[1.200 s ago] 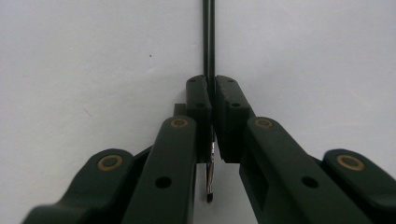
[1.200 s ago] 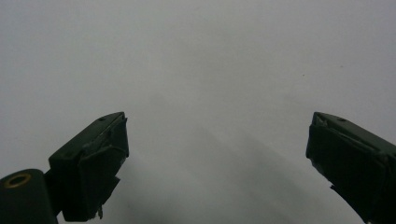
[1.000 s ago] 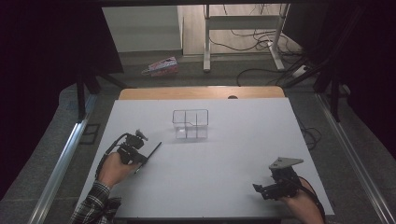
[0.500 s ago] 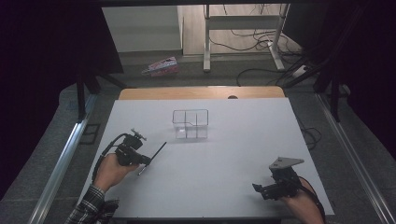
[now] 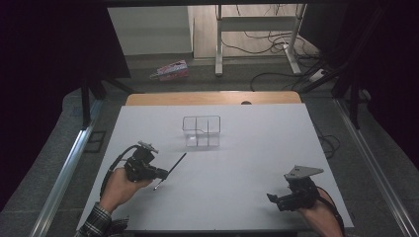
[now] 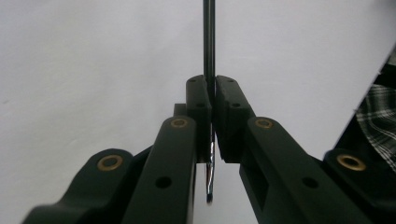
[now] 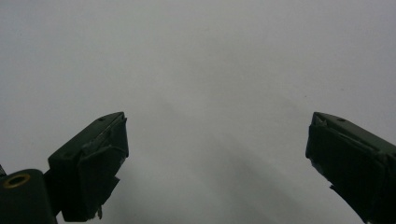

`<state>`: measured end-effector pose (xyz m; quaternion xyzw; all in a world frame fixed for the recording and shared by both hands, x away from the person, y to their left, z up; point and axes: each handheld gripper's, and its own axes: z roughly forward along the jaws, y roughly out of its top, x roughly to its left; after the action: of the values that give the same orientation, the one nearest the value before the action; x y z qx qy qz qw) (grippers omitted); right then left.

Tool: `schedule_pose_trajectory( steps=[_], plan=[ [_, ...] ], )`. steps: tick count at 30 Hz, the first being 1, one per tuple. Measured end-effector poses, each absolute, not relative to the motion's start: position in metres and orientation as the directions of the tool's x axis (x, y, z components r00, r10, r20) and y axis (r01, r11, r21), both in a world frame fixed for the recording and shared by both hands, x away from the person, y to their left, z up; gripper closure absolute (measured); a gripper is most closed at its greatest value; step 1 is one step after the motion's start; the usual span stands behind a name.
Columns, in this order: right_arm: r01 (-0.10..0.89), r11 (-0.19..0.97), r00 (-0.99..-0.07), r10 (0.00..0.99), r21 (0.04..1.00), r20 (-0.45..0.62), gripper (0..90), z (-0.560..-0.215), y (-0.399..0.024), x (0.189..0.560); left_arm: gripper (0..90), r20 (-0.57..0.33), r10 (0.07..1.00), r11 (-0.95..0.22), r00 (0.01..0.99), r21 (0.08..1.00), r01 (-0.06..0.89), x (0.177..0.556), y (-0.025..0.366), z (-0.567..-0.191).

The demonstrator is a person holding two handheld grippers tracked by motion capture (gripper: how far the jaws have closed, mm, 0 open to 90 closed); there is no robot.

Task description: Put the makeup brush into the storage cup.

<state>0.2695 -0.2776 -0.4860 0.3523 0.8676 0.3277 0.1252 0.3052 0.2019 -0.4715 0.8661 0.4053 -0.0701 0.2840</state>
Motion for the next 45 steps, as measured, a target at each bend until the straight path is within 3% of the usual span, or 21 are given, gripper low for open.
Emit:
schedule_pose_trajectory(
  steps=[23,29,36,45],
  plan=[
    [0.502,0.531,-0.739,0.673,0.683,0.02,6.5,-0.479,-0.276,0.268,85.6,-0.393,0.508,-0.476,0.766,0.613,0.631,0.276,0.187,-0.472],
    [0.5,0.541,-0.738,0.674,0.677,0.007,6.4,-0.477,-0.27,0.267,85.5,-0.409,0.476,-0.488,0.779,0.614,0.621,0.274,0.18,-0.475],
    [0.435,0.573,-0.771,0.636,0.694,-0.042,0.8,-0.473,-0.26,0.263,85.6,-0.445,0.442,-0.482,0.779,0.614,0.625,0.275,0.177,-0.476],
    [0.366,0.627,-0.807,0.582,0.687,-0.101,0.0,-0.466,-0.242,0.26,85.5,-0.471,0.417,-0.493,0.777,0.601,0.629,0.279,0.171,-0.476]
  ],
)
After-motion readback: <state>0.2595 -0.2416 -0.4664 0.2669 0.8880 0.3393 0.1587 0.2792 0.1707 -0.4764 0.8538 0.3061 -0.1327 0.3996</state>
